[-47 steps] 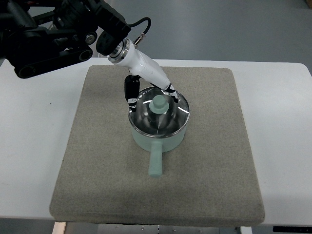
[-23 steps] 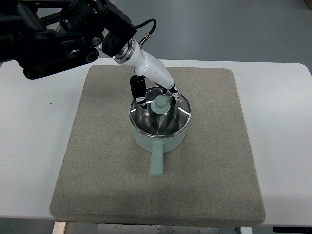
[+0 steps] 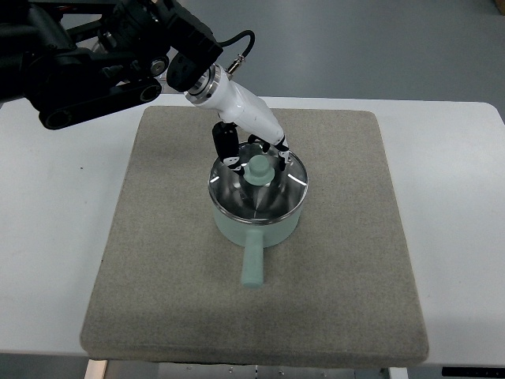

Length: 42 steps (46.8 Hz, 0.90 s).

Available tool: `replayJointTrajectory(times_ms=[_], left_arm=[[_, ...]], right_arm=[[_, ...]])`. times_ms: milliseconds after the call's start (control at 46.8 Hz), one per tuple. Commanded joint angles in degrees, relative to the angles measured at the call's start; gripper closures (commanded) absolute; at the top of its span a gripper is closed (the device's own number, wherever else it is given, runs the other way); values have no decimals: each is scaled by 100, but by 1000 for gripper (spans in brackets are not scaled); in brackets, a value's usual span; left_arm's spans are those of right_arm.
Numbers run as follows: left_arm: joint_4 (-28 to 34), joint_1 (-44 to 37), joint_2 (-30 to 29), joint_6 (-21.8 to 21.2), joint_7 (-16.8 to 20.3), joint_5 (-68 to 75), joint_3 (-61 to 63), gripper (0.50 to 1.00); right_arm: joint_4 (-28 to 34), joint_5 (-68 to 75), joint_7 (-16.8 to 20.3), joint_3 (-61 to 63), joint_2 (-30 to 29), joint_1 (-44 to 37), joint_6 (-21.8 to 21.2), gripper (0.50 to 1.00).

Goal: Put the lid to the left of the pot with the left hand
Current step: 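Lower the left hand fingers around the lid's green knob and close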

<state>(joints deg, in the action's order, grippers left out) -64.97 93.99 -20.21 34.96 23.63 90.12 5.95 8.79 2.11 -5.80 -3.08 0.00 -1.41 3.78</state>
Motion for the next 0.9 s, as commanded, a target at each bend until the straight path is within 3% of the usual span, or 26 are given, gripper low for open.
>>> replayJointTrajectory(times_ms=[0, 876], left_arm=[[-7, 14, -1, 4, 1, 6, -67, 1000], [2, 58, -10, 4, -8, 67, -111, 1000]], right_arm=[[0, 0, 0, 0, 0, 0, 0, 579], [0, 0, 0, 0, 0, 0, 0, 579]])
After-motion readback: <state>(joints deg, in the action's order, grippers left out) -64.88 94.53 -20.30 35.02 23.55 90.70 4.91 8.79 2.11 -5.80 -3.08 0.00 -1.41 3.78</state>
